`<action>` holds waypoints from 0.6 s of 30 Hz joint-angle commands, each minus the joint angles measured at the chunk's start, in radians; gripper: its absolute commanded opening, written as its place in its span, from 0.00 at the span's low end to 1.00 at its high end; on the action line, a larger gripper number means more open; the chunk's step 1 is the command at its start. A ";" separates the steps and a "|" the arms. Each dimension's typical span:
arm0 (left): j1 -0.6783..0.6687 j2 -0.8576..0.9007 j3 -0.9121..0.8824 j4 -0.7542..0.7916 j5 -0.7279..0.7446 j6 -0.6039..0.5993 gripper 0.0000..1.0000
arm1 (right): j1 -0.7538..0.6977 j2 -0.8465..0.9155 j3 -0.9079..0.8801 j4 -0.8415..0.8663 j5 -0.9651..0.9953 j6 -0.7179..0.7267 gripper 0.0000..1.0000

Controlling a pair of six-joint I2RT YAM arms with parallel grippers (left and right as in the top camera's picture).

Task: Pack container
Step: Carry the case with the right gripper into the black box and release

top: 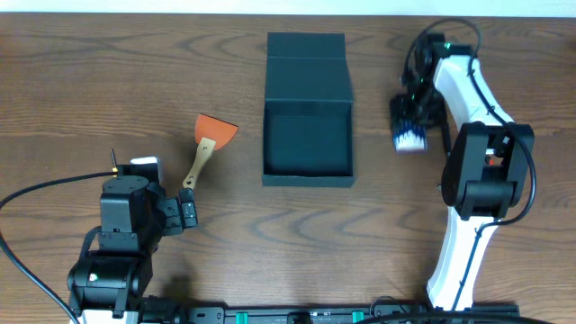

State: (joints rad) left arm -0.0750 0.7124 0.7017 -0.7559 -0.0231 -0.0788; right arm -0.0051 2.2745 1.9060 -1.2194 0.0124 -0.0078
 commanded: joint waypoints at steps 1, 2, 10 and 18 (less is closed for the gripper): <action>-0.002 -0.002 0.023 -0.002 -0.004 -0.005 0.99 | 0.054 -0.082 0.127 -0.032 -0.002 -0.064 0.01; -0.002 -0.002 0.023 -0.002 -0.004 -0.005 0.98 | 0.071 -0.099 0.152 -0.044 -0.001 -0.080 0.01; -0.002 -0.002 0.023 -0.002 -0.004 -0.005 0.99 | 0.258 -0.230 0.194 -0.099 -0.002 -0.282 0.01; -0.002 -0.002 0.023 -0.002 -0.004 -0.005 0.99 | 0.489 -0.244 0.183 -0.148 -0.006 -0.555 0.01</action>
State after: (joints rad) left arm -0.0750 0.7124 0.7017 -0.7559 -0.0231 -0.0788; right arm 0.4229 2.0338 2.0827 -1.3624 0.0147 -0.3985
